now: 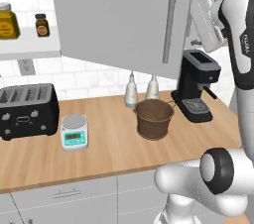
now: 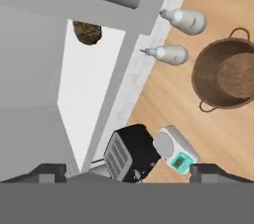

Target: Open the cabinet, pick up the bread from the cabinet and place it in the basket. Then move the basket to the dining counter.

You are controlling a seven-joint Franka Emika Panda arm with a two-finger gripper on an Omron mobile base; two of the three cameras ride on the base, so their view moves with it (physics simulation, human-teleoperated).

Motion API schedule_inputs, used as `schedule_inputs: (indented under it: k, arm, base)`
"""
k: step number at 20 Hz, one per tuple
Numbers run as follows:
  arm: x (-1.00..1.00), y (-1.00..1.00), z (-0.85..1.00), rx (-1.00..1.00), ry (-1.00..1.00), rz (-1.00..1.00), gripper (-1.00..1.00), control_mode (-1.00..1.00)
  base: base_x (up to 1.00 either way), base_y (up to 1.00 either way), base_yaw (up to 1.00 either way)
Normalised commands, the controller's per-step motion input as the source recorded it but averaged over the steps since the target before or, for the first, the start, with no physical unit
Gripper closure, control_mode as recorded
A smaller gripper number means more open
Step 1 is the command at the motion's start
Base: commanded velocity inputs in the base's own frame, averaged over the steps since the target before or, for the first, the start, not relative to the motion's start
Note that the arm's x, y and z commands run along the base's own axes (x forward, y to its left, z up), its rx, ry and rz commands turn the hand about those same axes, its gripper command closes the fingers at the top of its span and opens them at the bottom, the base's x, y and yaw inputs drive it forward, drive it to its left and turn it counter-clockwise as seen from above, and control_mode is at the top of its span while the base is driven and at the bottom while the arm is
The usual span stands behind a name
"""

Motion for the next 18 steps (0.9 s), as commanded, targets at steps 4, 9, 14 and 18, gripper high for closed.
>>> schedule_inputs:
  k: [4,9,14,18]
  arm:
    - [0.87,0.30,-0.07,0.37,0.14,0.28,-1.00,-1.00]
    - [0.04,0.99,0.00,0.20,0.01,0.33,-1.00,-1.00]
    - [-0.07,1.00,0.07,0.15,0.02,0.33,-1.00,-1.00]
    - [-0.31,1.00,0.38,0.08,0.21,0.33,-1.00,-1.00]
  base:
    - [0.00,0.00,0.00]
    - [0.00,0.00,0.00]
    - [0.00,0.00,0.00]
    - [0.00,0.00,0.00]
